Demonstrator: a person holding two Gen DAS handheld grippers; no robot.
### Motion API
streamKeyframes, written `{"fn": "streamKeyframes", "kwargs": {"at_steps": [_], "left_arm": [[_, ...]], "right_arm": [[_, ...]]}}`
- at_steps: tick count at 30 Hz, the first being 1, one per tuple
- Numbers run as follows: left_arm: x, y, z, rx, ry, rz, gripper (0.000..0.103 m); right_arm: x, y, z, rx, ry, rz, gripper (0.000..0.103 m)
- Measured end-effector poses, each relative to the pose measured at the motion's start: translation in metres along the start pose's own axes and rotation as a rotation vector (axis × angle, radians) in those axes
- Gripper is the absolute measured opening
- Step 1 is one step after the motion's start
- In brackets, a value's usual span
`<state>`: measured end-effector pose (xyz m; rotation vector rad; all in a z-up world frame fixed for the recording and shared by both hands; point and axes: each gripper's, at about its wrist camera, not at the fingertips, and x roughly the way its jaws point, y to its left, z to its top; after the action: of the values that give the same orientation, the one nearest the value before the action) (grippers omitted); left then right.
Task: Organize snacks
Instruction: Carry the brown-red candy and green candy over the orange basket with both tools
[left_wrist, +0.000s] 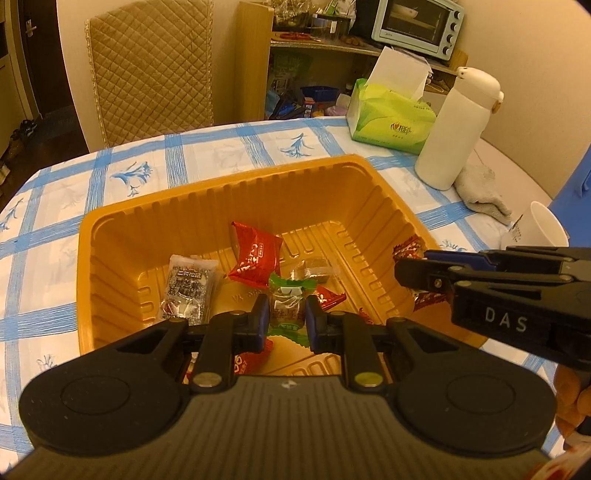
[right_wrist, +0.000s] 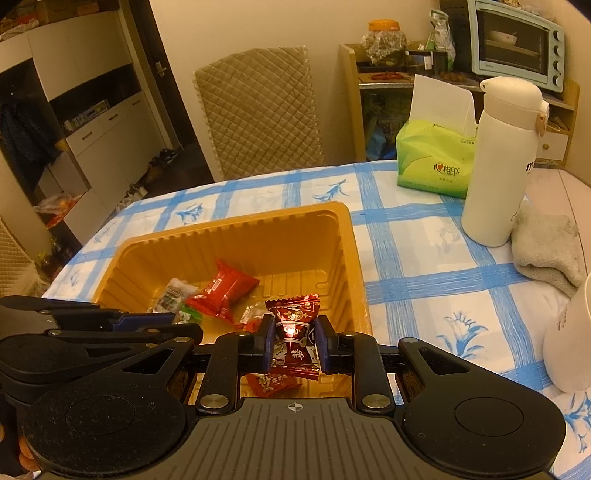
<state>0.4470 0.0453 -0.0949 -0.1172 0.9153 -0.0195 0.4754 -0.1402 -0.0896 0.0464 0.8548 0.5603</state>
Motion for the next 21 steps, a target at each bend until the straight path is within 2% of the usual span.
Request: {"fn": "streamKeyframes", "kwargs": {"at_steps": [13,17,21], "left_arm": [[0.007,0.006,0.003,-0.028,0.016,-0.009,0.019],[0.002,0.009,0.004,-0.037,0.006,-0.007,0.03],[-0.005,0.012,0.008,-0.034,-0.015,0.005,0.033]], "right_arm": [[0.004,-0.001,0.004,0.003,0.001,-0.001,0.024],[0.005,-0.001,0.007,0.001,-0.001,-0.002,0.024],[0.007,-0.003,0.011,-0.001,-0.004,-0.004,0.024]]}}
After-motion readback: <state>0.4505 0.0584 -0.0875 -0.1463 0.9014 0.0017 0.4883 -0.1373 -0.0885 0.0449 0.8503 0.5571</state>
